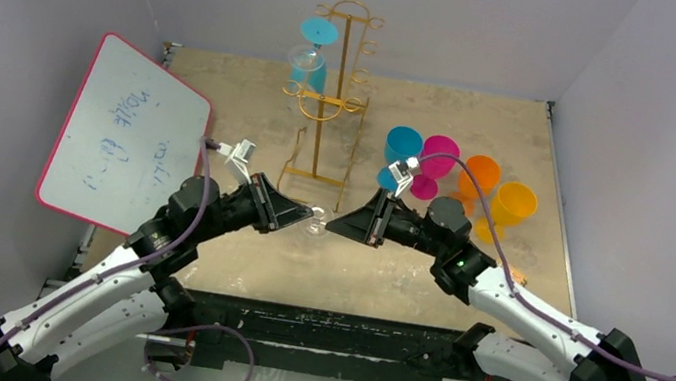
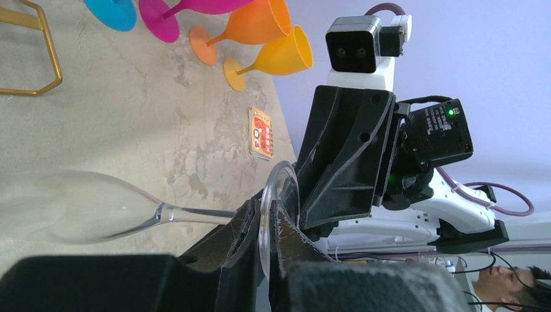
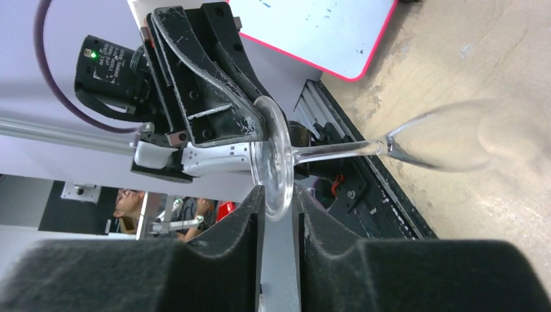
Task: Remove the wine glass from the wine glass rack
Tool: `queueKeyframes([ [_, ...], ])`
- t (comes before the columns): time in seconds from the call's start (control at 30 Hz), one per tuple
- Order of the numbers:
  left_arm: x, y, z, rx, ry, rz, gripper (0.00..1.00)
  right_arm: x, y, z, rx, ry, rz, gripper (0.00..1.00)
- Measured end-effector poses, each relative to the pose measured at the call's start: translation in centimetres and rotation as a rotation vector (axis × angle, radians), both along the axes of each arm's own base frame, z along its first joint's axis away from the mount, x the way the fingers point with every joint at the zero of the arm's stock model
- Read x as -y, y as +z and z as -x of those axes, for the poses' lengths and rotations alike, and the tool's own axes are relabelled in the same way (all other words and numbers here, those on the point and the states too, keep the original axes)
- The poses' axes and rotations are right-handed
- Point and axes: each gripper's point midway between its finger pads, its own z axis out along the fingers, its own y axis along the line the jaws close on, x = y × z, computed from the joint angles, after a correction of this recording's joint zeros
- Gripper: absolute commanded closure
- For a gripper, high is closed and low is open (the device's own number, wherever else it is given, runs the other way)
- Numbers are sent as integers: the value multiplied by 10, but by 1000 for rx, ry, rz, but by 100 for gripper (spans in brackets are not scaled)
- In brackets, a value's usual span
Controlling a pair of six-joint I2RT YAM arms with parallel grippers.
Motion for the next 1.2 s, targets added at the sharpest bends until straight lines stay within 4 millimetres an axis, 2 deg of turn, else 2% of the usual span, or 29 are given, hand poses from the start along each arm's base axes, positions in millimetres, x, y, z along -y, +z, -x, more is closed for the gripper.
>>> queueKeyframes([
  [0.13,2,5,1,8,-7,26,100,-3,6,0,20,19,-27,85],
  [0.23,4,6,1,11,-14,49,100,-8,6,0,11,41,-23,98],
  [0.3,4,4,0,16,-8,53,94,-8,3,-2,-1,38,-15,100],
  [0.37,4,5,1,19,-12,54,83,-7,1,-3,-8,31,-8,100],
  [0.43,5,3,2,20,-23,45,68,-5,1,-1,-2,22,3,100],
  [0.5,5,-5,6,6,-39,17,60,-1,4,-2,15,-1,19,100],
  [0.6,7,-11,11,-8,-66,3,57,5,12,-2,49,-31,32,100],
  [0.73,12,-13,17,-10,-105,22,57,9,12,2,46,-32,32,100],
  [0.83,18,-18,25,-25,-134,29,60,11,5,4,24,-37,40,100],
  [0.9,23,-21,28,-36,-149,33,72,11,5,4,23,-39,40,100],
  [1.0,31,-19,28,-41,-161,48,97,12,2,3,19,-48,51,100],
  [1.03,34,-19,28,-39,-160,52,100,13,-1,1,15,-56,60,100],
  [1.13,35,-16,25,-45,-140,65,100,15,-5,-2,16,-73,69,100],
  [1.17,35,-17,25,-52,-140,66,100,16,-4,-2,20,-76,69,97],
  [1.2,35,-16,24,-49,-133,68,100,17,-4,-1,24,-78,68,87],
])
